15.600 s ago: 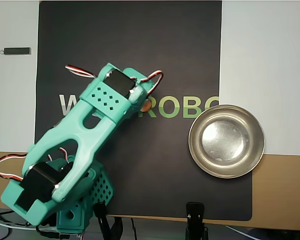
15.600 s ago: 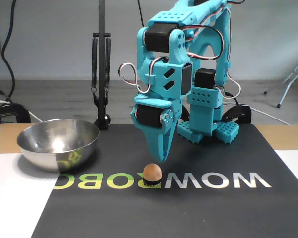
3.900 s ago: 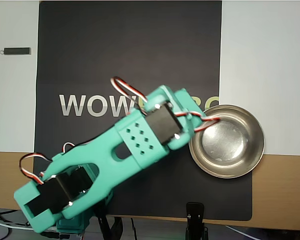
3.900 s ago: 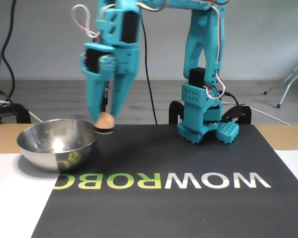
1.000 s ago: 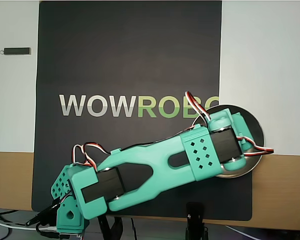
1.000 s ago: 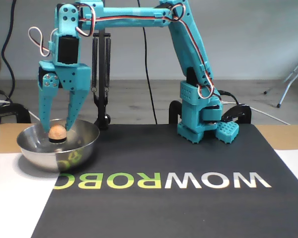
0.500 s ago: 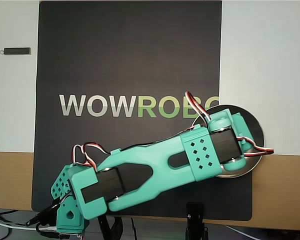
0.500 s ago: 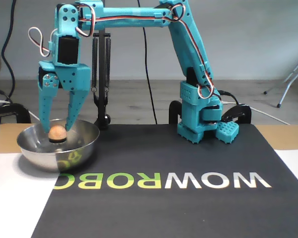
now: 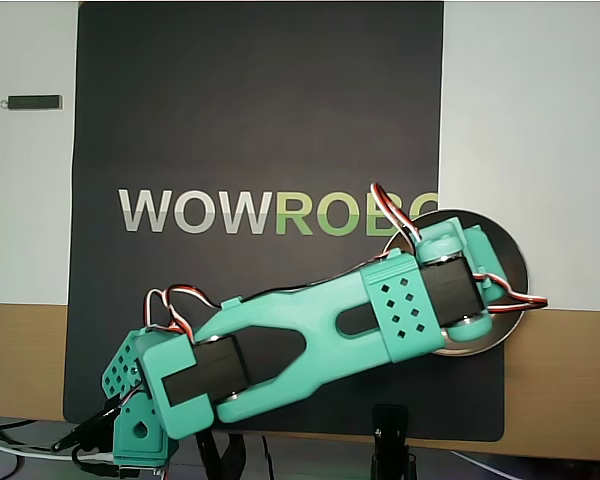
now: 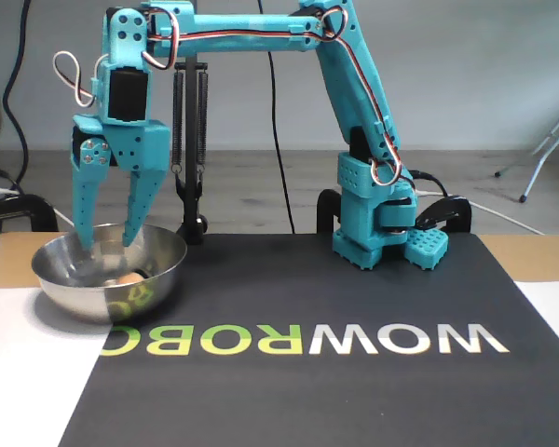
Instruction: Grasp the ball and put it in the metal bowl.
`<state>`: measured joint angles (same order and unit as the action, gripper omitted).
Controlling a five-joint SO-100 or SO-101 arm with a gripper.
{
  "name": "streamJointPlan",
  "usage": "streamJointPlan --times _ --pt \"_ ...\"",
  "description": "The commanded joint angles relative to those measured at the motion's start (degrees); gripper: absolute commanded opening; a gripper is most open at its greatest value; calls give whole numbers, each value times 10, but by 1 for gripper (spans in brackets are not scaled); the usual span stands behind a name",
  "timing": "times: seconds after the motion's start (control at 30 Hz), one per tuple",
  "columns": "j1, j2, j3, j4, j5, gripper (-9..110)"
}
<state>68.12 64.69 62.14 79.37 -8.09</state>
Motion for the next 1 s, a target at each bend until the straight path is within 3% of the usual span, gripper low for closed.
streamJointPlan --times 0.0,0.23,0.43,0.67,0.97 --pt "-2 4 -18 3 1 47" --pt "-2 4 -17 4 1 46" --pt "-1 4 -17 4 1 16" --pt "-1 4 -17 4 1 1" --pt "-2 4 -17 4 1 0"
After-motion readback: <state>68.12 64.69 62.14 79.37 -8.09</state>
